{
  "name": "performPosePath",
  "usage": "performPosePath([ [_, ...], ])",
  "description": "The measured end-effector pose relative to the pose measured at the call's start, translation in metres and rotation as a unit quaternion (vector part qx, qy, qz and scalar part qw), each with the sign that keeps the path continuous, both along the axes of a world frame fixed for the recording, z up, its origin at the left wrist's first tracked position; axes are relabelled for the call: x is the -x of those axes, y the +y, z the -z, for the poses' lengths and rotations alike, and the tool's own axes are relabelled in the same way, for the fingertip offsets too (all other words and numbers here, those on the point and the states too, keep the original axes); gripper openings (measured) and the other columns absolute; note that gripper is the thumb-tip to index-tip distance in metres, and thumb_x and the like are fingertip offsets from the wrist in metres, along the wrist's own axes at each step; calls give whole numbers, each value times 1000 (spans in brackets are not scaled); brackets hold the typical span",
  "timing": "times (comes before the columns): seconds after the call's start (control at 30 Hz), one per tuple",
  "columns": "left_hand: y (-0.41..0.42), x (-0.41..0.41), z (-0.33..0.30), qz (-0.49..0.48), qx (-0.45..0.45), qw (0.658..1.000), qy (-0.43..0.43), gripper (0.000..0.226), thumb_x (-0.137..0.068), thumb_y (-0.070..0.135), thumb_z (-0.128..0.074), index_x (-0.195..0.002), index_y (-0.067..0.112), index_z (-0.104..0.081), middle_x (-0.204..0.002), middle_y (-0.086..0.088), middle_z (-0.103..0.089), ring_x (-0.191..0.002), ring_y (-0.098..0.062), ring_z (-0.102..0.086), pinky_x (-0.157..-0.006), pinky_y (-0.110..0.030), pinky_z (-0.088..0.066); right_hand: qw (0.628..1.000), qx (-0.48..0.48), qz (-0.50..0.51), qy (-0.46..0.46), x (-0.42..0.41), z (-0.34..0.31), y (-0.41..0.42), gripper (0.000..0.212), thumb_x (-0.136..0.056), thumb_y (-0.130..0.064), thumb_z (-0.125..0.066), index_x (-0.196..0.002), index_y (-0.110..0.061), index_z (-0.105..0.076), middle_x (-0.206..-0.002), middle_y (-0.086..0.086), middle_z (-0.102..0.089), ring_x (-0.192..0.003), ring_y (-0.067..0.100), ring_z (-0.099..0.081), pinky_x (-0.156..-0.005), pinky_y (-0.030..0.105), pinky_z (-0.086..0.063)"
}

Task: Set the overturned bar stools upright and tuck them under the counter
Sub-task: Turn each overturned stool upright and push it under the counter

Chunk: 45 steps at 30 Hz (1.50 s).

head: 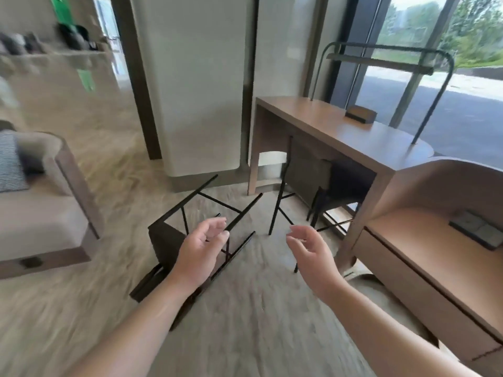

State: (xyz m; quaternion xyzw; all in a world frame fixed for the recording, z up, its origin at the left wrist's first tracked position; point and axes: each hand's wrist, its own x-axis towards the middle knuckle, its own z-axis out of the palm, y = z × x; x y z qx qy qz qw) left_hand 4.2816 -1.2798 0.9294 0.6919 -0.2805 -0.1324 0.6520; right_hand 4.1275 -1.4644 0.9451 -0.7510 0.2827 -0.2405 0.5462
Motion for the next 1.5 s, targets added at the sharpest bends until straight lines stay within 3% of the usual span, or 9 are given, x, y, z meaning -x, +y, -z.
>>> performPosePath([
  [0.13,48,-43,3,-62,14,998,26,31,-74,52,-59,-104,46,-67,-111,16,-70,-104,-7,-66,-83,-21,-46,997,-35,-61,-4,-65,6,28,17,-90,-35,-59,-105,-40,-62,-104,-14,-68,-96,8,-65,-78,25,-52],
  [0.23,74,-67,6,-112,18,992,50,32,-73,51,-58,-103,47,-68,-108,15,-71,-98,-6,-68,-79,-25,-46,993,-46,-104,3,-106,15,44,18,-93,-34,-59,-110,-38,-63,-105,-14,-68,-99,6,-65,-86,30,-52],
  [0.43,108,-113,15,-202,11,976,84,40,-68,56,-60,-101,34,-71,-102,8,-74,-90,-11,-70,-74,-28,-49,981,-97,-170,13,-187,37,67,15,-95,-31,-58,-107,-36,-64,-94,-12,-71,-88,2,-67,-75,21,-54],
  [0.57,116,-155,18,-239,-18,966,93,33,-69,58,-60,-97,43,-72,-103,8,-73,-93,-11,-70,-74,-29,-50,965,-150,-214,13,-248,48,74,15,-96,-30,-57,-109,-34,-64,-98,-10,-70,-88,1,-67,-76,21,-51],
  [0.73,110,-218,21,-279,-35,951,132,26,-81,39,-58,-101,32,-73,-105,2,-74,-95,-19,-71,-74,-34,-49,949,-197,-246,20,-326,49,65,14,-97,-27,-54,-107,-32,-63,-101,-4,-70,-87,5,-67,-78,24,-54],
  [0.87,93,-273,16,-279,-65,948,135,22,-81,40,-57,-95,40,-74,-106,2,-74,-93,-17,-71,-73,-32,-49,942,-209,-262,25,-383,48,44,14,-97,-26,-53,-107,-30,-62,-103,3,-70,-93,15,-66,-77,22,-56],
  [1.03,80,-333,12,-281,-54,948,136,24,-77,44,-62,-97,36,-74,-106,1,-74,-94,-20,-71,-72,-31,-49,939,-219,-263,38,-449,51,26,15,-97,-25,-54,-108,-29,-64,-103,-2,-70,-91,11,-67,-83,31,-56],
  [1.33,80,-438,15,-255,-51,954,150,33,-64,54,-66,-93,40,-75,-103,3,-75,-89,-15,-70,-71,-29,-48,940,-241,-239,46,-536,61,29,18,-95,-24,-54,-108,-29,-65,-100,-3,-71,-85,8,-67,-77,29,-53],
  [1.5,90,-514,31,-190,-61,969,147,29,-71,51,-61,-94,39,-74,-104,3,-75,-91,-16,-71,-74,-31,-49,953,-233,-190,41,-585,73,51,18,-92,-28,-56,-107,-32,-66,-97,-7,-72,-86,5,-68,-75,26,-53],
])
